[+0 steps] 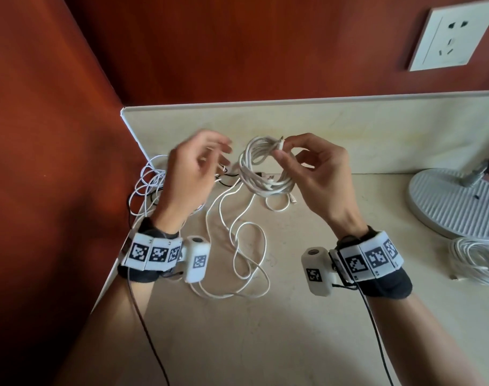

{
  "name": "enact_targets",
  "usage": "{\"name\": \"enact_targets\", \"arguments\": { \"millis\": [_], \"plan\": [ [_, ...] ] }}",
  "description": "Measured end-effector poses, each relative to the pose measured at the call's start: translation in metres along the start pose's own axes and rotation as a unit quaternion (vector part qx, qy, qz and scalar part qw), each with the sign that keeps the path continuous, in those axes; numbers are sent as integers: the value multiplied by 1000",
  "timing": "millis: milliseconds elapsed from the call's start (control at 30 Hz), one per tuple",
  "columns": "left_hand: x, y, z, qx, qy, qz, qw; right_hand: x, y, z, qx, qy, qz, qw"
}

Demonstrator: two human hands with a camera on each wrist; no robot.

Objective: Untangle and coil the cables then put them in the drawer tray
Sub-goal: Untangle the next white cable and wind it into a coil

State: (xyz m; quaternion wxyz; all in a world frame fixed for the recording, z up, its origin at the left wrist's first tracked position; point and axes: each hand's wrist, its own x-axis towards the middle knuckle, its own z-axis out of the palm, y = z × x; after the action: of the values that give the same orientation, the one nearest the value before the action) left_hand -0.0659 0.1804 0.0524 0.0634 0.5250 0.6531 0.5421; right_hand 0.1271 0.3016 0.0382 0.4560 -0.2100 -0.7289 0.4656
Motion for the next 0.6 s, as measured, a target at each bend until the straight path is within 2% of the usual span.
{"name": "enact_targets", "arguments": {
  "millis": [33,67,100,167,233,300,433,600],
  "plan": [
    [-3,5,-3,-11,56,20,998,0,2,-2,-15,3,5,1000],
    [-5,13,-4,-11,80,43,996,0,3,-1,-22,5,11,1000],
    [-7,24,-2,12,77,71,994,0,4,0,-27,7,16,999],
    [-11,36,6,118,18,115,986,0,4,6,-41,9,10,999],
    [-12,34,17,206,-40,93,973,0,3,12,-54,10,-7,998],
    [-13,27,25,227,-62,63,970,-1,4,13,-70,13,-21,997],
    [-8,21,31,202,-69,55,975,-4,6,11,-89,9,-36,995],
    [-1,18,24,130,-116,26,984,-5,6,7,-100,-8,-57,993]
  ]
}}
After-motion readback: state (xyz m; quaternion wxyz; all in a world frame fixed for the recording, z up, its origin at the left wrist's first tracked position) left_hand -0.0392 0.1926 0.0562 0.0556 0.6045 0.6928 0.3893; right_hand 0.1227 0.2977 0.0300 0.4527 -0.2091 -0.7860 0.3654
